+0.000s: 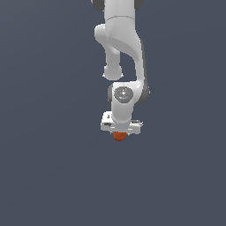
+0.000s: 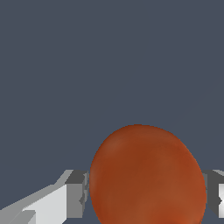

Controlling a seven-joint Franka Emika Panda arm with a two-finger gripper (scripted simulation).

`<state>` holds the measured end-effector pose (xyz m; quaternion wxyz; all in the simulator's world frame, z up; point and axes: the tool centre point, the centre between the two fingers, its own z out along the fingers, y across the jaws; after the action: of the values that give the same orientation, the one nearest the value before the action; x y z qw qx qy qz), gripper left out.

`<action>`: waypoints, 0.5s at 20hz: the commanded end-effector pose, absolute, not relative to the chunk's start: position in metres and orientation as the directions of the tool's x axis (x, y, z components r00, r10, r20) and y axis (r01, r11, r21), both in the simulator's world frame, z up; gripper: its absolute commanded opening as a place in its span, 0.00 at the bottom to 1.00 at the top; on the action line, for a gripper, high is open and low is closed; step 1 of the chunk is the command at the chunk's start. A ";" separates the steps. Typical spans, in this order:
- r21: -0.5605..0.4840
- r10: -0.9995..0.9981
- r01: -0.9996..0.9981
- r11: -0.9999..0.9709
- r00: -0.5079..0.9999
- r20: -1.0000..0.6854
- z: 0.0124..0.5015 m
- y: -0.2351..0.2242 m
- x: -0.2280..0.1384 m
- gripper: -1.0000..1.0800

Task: Pick up the object and move it to a goal position.

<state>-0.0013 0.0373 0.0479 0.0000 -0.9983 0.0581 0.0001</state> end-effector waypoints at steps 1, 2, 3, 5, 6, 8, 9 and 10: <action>0.000 -0.116 -0.116 -0.993 0.993 0.000 0.047 0.037 -0.001 0.00; 0.000 -0.116 -0.116 -0.993 0.993 0.000 0.047 0.037 -0.001 0.00; 0.000 -0.116 -0.116 -0.993 0.993 0.000 0.047 0.037 -0.001 0.00; 0.000 -0.116 -0.116 -0.993 0.993 0.000 0.047 0.037 -0.001 0.00; 0.000 -0.116 -0.116 -0.993 0.993 0.000 0.047 0.037 -0.001 0.00; 0.000 -0.116 -0.116 -0.993 0.993 0.000 0.047 0.037 -0.001 0.00; 0.000 -0.116 -0.116 -0.993 0.993 0.001 0.048 0.037 -0.001 0.00; 0.000 -0.116 -0.116 -0.993 0.993 0.001 0.048 0.038 -0.001 0.00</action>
<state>-0.0011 0.0373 0.0478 0.0001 -0.9983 0.0582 -0.0002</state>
